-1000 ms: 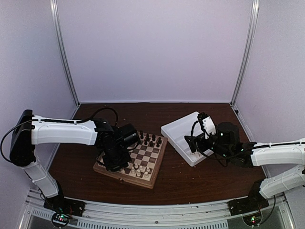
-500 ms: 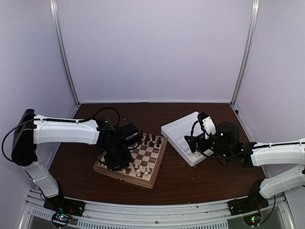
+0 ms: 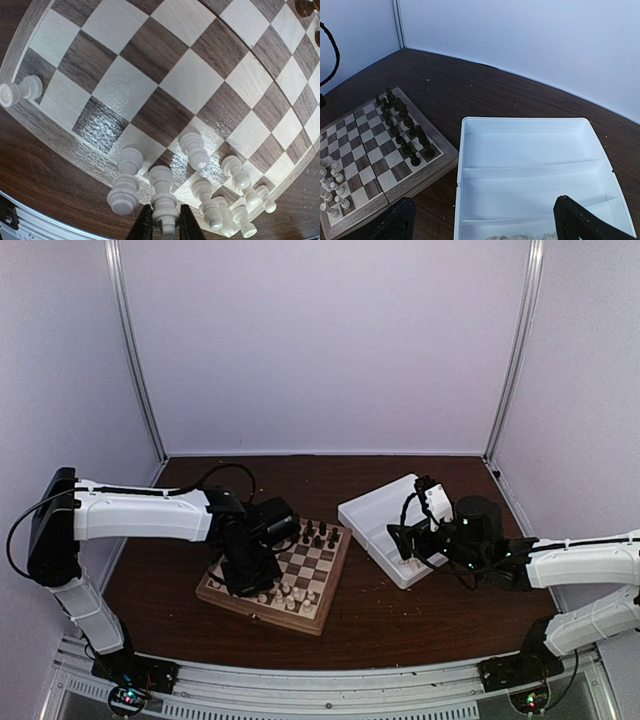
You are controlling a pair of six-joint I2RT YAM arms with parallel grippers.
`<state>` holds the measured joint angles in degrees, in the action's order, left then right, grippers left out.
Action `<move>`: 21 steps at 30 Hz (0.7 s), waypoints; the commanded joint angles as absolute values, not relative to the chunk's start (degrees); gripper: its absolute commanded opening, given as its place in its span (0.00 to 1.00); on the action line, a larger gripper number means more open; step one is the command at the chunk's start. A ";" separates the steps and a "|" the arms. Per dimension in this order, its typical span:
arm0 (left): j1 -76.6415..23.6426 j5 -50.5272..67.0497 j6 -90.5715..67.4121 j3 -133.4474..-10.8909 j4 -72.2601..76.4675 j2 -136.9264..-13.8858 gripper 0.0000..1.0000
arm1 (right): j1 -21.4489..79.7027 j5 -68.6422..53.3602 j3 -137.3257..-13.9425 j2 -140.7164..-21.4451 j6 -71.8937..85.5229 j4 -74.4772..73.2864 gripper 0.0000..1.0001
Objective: Set up the chess pieces on the board
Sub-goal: Adjust the chess piece on the chessboard.
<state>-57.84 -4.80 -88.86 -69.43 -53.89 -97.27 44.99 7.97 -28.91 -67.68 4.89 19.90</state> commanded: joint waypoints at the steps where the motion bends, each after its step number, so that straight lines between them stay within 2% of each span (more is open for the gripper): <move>1: -58.01 -3.30 -87.32 -70.66 -51.97 -98.43 0.15 | 44.82 8.58 -29.61 -67.08 5.10 19.90 1.00; 7: -57.97 -3.57 -87.14 -70.66 -51.90 -98.61 0.17 | 44.81 8.61 -29.60 -67.23 5.08 19.94 1.00; 13: -58.00 -3.84 -87.10 -70.23 -51.99 -98.23 0.37 | 44.77 8.55 -29.56 -67.26 5.10 19.93 1.00; 21: -57.95 -4.57 -86.70 -69.97 -52.17 -96.50 0.47 | 44.82 8.60 -29.57 -67.16 5.01 19.93 1.00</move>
